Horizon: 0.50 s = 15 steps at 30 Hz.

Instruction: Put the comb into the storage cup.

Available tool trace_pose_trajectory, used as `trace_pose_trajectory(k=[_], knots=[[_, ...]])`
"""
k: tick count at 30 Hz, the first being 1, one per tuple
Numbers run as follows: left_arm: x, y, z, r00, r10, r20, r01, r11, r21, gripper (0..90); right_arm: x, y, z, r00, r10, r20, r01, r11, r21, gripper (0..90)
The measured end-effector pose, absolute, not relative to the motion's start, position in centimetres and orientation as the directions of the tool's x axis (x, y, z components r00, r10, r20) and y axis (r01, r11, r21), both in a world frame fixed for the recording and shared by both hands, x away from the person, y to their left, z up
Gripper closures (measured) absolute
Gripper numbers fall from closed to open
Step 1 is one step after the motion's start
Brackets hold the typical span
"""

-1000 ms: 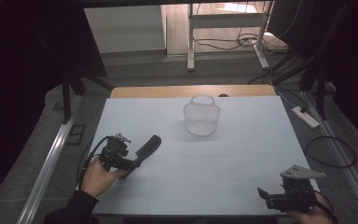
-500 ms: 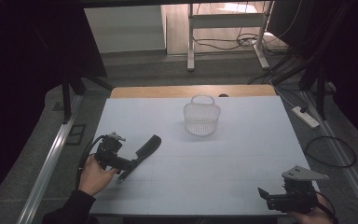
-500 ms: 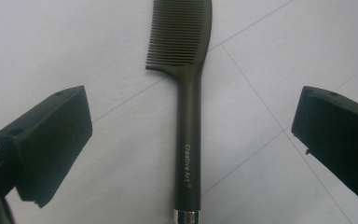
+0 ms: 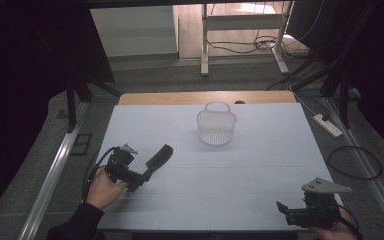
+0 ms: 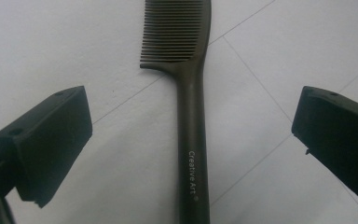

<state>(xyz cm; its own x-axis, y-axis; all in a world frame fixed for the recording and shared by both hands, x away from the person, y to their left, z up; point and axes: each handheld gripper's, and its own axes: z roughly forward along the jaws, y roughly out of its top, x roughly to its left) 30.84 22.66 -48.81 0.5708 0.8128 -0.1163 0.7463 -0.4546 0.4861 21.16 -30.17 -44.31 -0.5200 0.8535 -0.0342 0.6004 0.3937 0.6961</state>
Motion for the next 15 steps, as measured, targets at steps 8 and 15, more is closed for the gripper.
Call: trace_pose_trajectory(k=[8, 15], knots=[[31.5, 22.0, -50.0, 0.571, 0.812, -0.12, 0.766, -0.474, 0.435, 0.0, 21.2, -30.1, -44.3, -0.52, 0.854, -0.036, 0.602, 0.396, 0.694, 1.2], [31.9, 21.8, -50.8, 0.559, 0.819, -0.13, 0.78, -0.467, 0.417, 0.0, 21.2, -30.1, -44.3, -0.521, 0.853, -0.039, 0.602, 0.399, 0.692, 1.2]])
